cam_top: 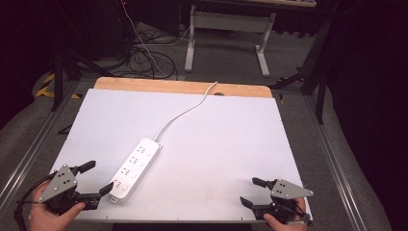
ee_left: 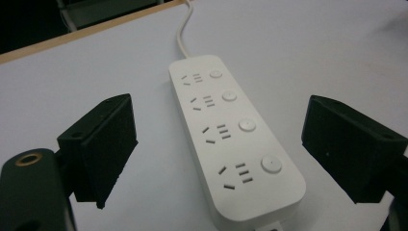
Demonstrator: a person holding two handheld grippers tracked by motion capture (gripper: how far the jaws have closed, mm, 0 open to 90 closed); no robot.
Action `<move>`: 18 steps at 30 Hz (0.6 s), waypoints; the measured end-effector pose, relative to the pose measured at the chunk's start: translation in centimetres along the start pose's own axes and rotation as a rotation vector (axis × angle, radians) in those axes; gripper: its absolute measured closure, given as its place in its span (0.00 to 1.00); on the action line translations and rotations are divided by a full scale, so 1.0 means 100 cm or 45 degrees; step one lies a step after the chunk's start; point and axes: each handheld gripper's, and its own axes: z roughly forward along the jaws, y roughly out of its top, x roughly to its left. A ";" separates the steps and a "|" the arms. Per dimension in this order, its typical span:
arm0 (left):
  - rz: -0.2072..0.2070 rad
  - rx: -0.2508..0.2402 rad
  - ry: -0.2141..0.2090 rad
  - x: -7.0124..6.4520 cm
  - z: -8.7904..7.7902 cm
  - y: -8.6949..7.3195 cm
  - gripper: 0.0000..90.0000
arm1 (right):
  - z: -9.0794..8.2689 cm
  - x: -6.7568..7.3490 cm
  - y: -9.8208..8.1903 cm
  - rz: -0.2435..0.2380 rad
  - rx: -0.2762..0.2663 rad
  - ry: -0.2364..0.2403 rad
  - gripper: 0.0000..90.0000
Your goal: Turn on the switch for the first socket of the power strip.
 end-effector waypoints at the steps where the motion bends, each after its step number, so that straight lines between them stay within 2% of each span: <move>1: -0.003 -0.002 0.003 0.000 0.000 -0.003 0.15 | 0.000 0.000 0.000 0.000 0.001 0.001 0.24; 3: 0.002 -0.003 0.004 0.000 0.001 -0.009 0.15 | 0.000 0.000 0.000 -0.001 0.000 0.000 0.24; 7: -0.022 0.005 -0.013 0.001 0.003 -0.022 0.14 | 0.000 0.000 0.000 0.000 -0.002 0.000 0.24; 12: -0.075 0.029 -0.026 0.004 0.004 -0.036 0.15 | 0.000 -0.001 0.000 -0.001 -0.003 0.002 0.24; 14: -0.076 0.039 -0.017 0.004 0.004 -0.041 0.15 | 0.000 -0.001 0.000 0.001 -0.002 0.004 0.24; 18: -0.098 0.040 -0.019 0.003 0.004 -0.045 0.16 | 0.000 0.000 0.000 0.001 -0.002 0.004 0.24</move>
